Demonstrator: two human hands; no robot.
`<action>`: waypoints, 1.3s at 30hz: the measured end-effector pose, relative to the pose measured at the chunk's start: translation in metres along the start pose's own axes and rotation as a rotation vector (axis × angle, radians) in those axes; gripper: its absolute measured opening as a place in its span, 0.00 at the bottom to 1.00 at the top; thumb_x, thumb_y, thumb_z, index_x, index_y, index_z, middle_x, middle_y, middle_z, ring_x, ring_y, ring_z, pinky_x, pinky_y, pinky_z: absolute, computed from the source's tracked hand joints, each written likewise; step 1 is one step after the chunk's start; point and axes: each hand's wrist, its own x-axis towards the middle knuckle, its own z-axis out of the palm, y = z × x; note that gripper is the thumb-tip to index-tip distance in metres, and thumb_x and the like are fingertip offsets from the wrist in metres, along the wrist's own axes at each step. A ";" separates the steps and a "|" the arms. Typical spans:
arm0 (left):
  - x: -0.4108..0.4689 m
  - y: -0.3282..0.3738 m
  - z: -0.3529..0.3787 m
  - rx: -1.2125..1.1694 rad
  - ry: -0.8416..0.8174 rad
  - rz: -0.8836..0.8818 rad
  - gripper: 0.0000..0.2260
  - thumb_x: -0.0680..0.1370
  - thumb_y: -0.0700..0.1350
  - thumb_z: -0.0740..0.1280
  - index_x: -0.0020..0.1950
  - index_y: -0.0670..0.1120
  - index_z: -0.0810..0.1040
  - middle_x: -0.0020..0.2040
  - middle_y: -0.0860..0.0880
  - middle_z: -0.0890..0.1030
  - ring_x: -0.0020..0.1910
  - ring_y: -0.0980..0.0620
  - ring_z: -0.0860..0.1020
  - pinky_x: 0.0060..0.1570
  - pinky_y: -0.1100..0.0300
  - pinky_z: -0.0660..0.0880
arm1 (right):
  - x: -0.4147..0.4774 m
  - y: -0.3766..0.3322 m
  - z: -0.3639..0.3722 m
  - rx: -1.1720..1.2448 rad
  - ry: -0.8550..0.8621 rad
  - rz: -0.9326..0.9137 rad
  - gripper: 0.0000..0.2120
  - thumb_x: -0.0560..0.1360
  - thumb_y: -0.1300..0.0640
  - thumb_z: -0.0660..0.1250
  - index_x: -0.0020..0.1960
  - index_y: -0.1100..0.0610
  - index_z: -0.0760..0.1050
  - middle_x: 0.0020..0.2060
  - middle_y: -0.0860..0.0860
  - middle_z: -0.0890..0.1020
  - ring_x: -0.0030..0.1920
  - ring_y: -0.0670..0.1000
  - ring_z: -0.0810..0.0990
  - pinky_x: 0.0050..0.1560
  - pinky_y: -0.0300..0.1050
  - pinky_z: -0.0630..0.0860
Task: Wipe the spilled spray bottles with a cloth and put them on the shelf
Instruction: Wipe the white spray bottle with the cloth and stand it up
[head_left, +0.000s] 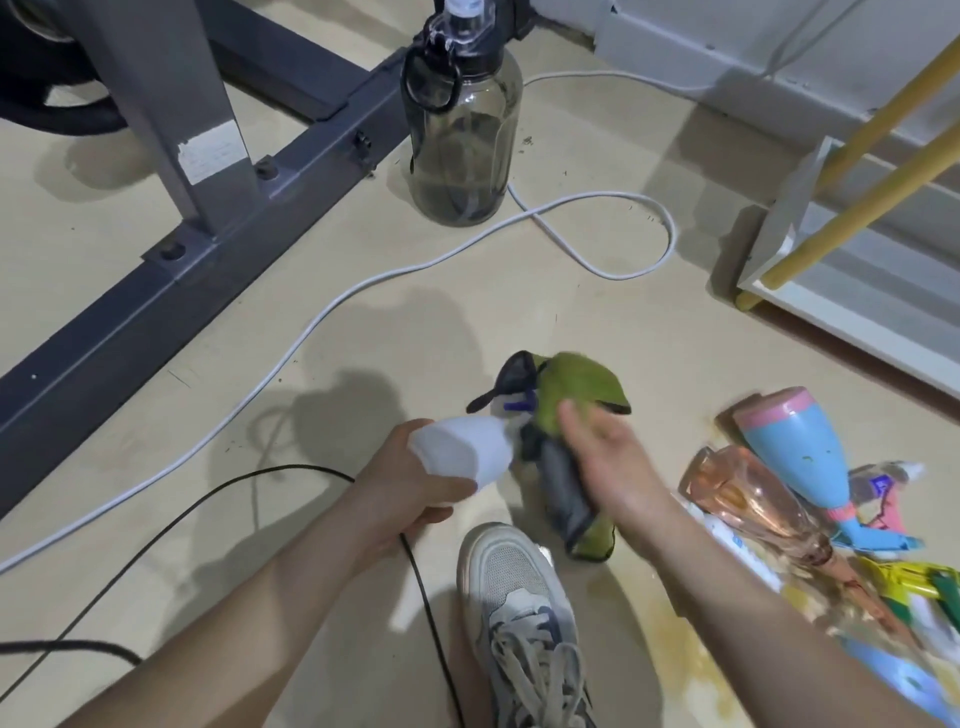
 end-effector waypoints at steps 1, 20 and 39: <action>0.002 -0.001 0.003 0.092 0.021 0.048 0.32 0.62 0.33 0.79 0.60 0.52 0.70 0.52 0.49 0.76 0.43 0.52 0.77 0.39 0.58 0.78 | -0.002 0.011 0.016 -0.108 -0.058 -0.035 0.14 0.82 0.51 0.60 0.64 0.52 0.77 0.67 0.48 0.75 0.68 0.44 0.70 0.65 0.29 0.63; 0.006 0.028 0.029 1.130 0.370 0.428 0.28 0.69 0.53 0.69 0.66 0.50 0.63 0.44 0.51 0.75 0.48 0.43 0.79 0.40 0.56 0.70 | -0.005 -0.012 0.048 -0.218 -0.075 -0.548 0.14 0.83 0.61 0.56 0.62 0.55 0.77 0.59 0.52 0.79 0.63 0.43 0.72 0.64 0.34 0.63; 0.036 -0.017 -0.032 1.018 0.172 0.386 0.37 0.62 0.48 0.73 0.69 0.55 0.65 0.59 0.51 0.70 0.58 0.45 0.72 0.53 0.51 0.73 | 0.067 0.050 -0.013 -0.238 0.286 -0.182 0.10 0.81 0.57 0.62 0.57 0.57 0.80 0.52 0.50 0.82 0.54 0.51 0.78 0.58 0.39 0.71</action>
